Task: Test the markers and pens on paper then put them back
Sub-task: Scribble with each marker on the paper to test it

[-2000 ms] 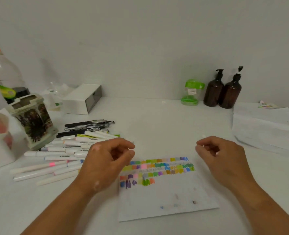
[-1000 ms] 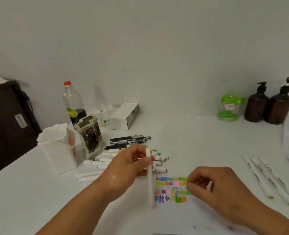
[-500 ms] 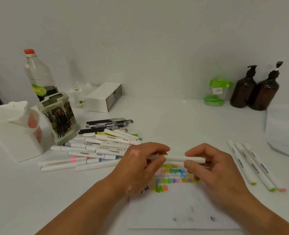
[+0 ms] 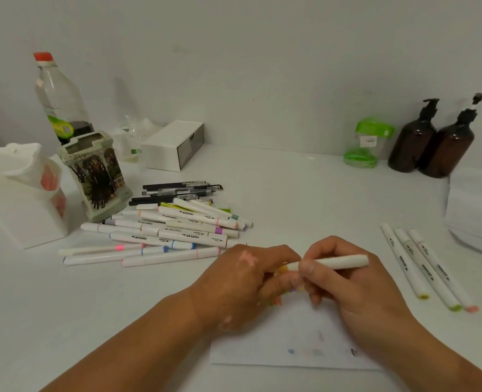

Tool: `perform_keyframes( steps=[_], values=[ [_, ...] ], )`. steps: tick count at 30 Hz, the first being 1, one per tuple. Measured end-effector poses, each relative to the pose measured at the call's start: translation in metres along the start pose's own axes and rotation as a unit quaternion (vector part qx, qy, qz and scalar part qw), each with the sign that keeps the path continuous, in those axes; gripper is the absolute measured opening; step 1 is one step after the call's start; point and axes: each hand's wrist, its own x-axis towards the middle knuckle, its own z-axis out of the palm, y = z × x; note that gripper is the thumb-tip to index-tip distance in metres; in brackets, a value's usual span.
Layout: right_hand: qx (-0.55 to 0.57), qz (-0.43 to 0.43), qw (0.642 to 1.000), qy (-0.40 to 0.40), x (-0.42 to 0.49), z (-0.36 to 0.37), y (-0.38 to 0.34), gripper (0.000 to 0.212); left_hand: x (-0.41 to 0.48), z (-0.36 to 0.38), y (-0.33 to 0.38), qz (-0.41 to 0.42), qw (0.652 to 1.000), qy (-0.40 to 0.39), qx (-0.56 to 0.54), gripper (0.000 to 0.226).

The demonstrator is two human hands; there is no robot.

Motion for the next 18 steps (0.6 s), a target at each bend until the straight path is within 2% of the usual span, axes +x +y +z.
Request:
perform_keyframes(
  steps=[3,5,7,8,11,14,18],
  values=[
    [0.081,0.038,0.994,0.064,0.003,-0.005,0.002,0.017,-0.007,-0.002,-0.007,-0.05,0.995,-0.067,0.059,0.073],
    [0.105,0.07,0.99,0.065,0.002,-0.009,0.002,0.019,-0.011,-0.002,-0.011,-0.069,0.988,-0.106,0.089,0.091],
    [0.093,0.093,0.991,0.035,0.0,-0.008,0.001,0.029,-0.011,-0.002,-0.012,-0.078,0.983,-0.12,0.11,0.096],
    [0.074,0.103,0.992,0.017,-0.001,-0.006,0.0,0.028,-0.01,-0.001,-0.011,-0.083,0.983,-0.117,0.117,0.096],
    [-0.073,0.096,0.993,-0.012,-0.005,0.003,-0.003,0.004,-0.008,0.0,-0.011,-0.093,0.981,-0.107,0.131,0.096],
    [-0.178,0.075,0.981,-0.009,-0.005,0.004,0.001,0.016,-0.007,0.0,-0.01,-0.1,0.98,-0.116,0.129,0.097],
    [-0.231,0.072,0.97,-0.006,-0.004,0.008,-0.001,0.014,-0.007,0.0,-0.011,-0.099,0.98,-0.118,0.122,0.095]
  ],
)
